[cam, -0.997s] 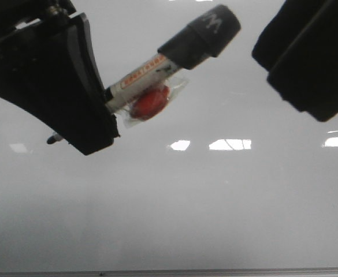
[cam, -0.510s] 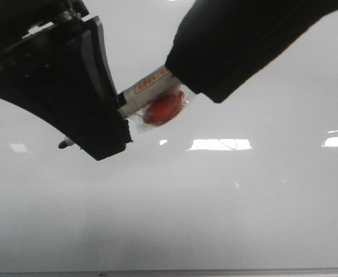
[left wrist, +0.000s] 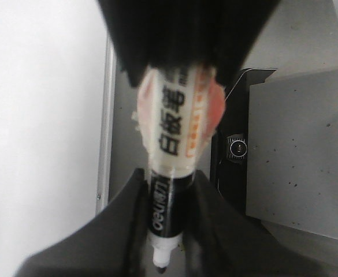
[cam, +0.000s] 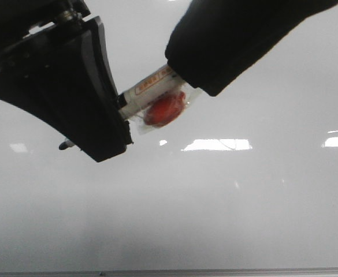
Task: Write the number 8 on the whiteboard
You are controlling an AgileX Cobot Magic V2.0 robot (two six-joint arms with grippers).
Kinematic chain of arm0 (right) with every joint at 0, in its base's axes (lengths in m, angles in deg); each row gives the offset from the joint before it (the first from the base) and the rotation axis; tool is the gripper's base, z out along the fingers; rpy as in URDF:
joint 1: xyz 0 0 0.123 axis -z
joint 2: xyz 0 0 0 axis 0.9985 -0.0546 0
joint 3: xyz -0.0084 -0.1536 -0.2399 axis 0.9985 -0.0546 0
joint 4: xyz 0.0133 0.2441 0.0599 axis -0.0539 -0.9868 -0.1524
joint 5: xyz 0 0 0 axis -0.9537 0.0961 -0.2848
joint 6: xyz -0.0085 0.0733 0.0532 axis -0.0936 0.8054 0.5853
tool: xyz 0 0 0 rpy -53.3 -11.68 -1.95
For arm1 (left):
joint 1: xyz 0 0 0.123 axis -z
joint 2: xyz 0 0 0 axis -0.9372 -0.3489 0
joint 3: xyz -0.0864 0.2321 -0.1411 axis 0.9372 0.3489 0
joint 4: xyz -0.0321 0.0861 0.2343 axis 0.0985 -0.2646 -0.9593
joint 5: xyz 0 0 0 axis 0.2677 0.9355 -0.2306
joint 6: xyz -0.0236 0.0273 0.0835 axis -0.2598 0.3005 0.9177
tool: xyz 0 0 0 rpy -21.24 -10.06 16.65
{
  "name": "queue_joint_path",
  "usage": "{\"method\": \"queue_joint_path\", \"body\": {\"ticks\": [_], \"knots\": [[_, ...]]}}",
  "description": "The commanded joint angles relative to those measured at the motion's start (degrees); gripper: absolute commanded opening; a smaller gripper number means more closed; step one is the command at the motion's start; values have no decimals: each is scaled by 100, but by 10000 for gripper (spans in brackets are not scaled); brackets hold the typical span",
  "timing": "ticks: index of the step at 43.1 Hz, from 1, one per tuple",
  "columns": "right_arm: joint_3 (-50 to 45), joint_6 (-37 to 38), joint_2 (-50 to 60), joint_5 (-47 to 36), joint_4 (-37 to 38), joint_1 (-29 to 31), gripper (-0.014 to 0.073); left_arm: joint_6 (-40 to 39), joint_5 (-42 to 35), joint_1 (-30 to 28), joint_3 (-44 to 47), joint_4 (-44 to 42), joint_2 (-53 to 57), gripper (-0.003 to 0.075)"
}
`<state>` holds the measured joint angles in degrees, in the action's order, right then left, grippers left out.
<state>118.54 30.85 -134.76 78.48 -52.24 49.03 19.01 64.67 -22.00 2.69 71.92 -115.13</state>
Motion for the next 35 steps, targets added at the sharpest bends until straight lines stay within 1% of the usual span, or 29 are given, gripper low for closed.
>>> {"method": "queue_joint_path", "body": {"ticks": [1, 5, 6, 9, 11, 13, 18, 23, 29, 32, 35], "knots": [[192, -35, 107, -102, -314, -31, 69, -37, -222, 44, -193, 168, 126, 20], [192, -35, 107, -97, -314, -31, -17, -66, -254, 44, -193, 168, 126, 167], [192, -35, 107, -97, -314, -31, -41, -96, -271, 44, -193, 168, 126, 223], [192, -35, 107, -89, -314, -31, -91, -326, -445, 44, -193, 168, 126, 348], [192, -35, 107, -90, -314, -31, -111, -337, -478, 44, -217, 146, 139, 398], [192, -35, 107, -90, -314, -31, -106, -337, -478, 32, -242, 118, 163, 428], [192, 47, 205, -77, -104, 38, -106, -515, -441, -88, -337, 53, 394, 435], [192, 553, 472, 11, 373, 358, -106, -542, -365, -415, -337, 41, 780, 435], [192, 1401, 983, 170, 1180, 1009, -106, -965, -354, -1220, -337, 31, 1440, 424], [180, 1860, 1261, 198, 1374, 1425, -106, -1291, -354, -1669, -337, 31, 1790, 418], [121, 2227, 1527, 108, 1382, 1762, -106, -1561, -354, -2102, -294, 31, 2089, 419]]}}
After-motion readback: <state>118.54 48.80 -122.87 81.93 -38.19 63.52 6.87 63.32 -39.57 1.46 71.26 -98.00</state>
